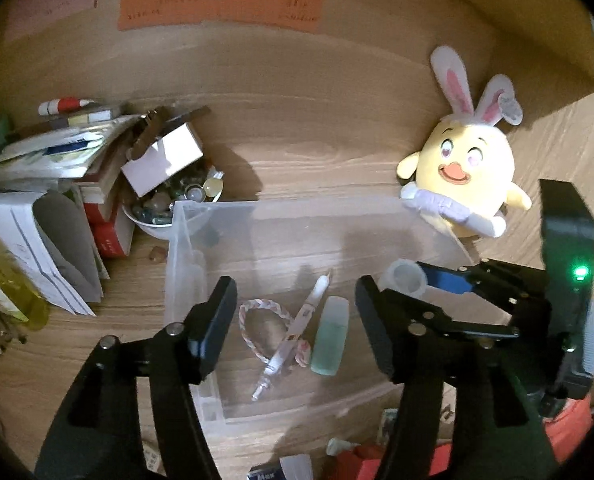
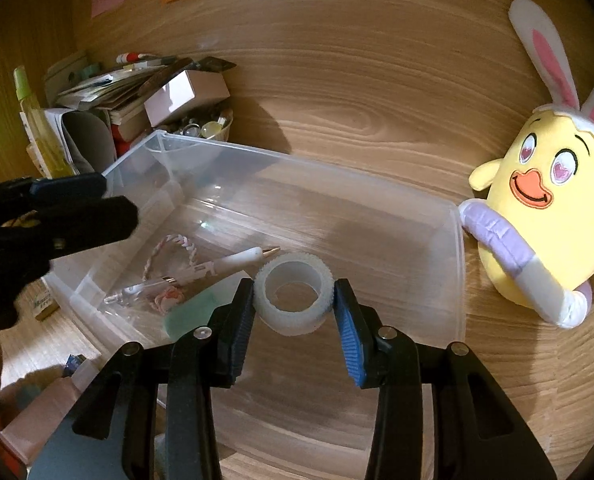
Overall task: Organize objects
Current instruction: 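Carry the tape roll and pen over the box and open both grippers, then grasp the small brown bead with the right gripper while the left gripper grasps the eraser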
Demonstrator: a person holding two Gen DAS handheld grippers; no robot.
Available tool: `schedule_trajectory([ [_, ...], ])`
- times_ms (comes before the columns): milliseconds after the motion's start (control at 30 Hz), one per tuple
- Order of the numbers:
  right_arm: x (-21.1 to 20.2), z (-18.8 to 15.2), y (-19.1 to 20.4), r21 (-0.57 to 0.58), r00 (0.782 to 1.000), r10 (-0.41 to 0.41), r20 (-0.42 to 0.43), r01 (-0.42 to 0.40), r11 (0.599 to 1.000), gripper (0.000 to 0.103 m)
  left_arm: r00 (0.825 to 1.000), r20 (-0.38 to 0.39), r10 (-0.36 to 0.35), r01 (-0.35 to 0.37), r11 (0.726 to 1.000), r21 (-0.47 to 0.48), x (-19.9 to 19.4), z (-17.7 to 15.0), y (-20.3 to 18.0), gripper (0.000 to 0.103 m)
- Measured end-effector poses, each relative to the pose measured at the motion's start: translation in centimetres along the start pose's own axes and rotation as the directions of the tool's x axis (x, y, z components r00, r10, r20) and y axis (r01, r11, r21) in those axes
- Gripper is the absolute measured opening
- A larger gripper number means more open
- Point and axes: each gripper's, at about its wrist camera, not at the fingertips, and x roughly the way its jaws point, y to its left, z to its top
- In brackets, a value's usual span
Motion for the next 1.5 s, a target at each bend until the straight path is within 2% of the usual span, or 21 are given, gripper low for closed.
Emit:
schedule_trajectory([
  [133,-0.7,0.1,0.3,-0.008,1.0,-0.021,0.021,0.021,1.0,0.053,1.0,0.018,0.007,-0.007,1.0,0.006,-1.3,-0.1,-0.1,0.071],
  [300,-2.1,0.3,0.8,-0.012,0.998,-0.046,0.05,0.047,0.999,0.061,1.0,0.026,0.004,-0.004,1.0,0.003,-2.8,-0.7,0.2,0.073],
  [400,-3.2,0.1,0.8,0.0,0.996,-0.051,0.067,0.051,0.999,0.071,0.999,0.04,0.026,-0.026,1.0,0.004,-3.6,-1.1,0.6,0.087],
  [433,-3.5,0.1,0.8,0.003,0.996,-0.051,0.071,0.051,0.999,0.073,0.998,0.049,0.037,-0.037,0.999,0.005,-3.9,-1.2,0.7,0.088],
  [700,-6.4,-1.4,1.5,-0.011,0.991,-0.072,0.116,0.074,0.997,0.078,0.997,0.055,0.053,-0.053,0.999,-0.008,-5.5,-2.7,2.3,0.089],
  [967,-7.7,-4.4,2.7,-0.034,0.991,-0.06,0.12,0.064,0.997,0.078,0.998,0.014,0.064,-0.064,0.998,-0.022,-6.0,-5.5,4.0,0.092],
  [1233,-8.1,-7.8,1.5,0.026,0.996,-0.058,0.071,0.056,0.998,0.078,0.996,-0.064,0.062,-0.066,0.996,-0.063,-4.4,-8.0,5.9,0.092],
  [1500,-7.6,-10.3,0.2,0.053,0.999,-0.044,0.016,0.043,0.998,0.075,0.986,-0.117,0.118,-0.127,0.989,-0.077,-3.7,-10.0,8.1,0.092],
])
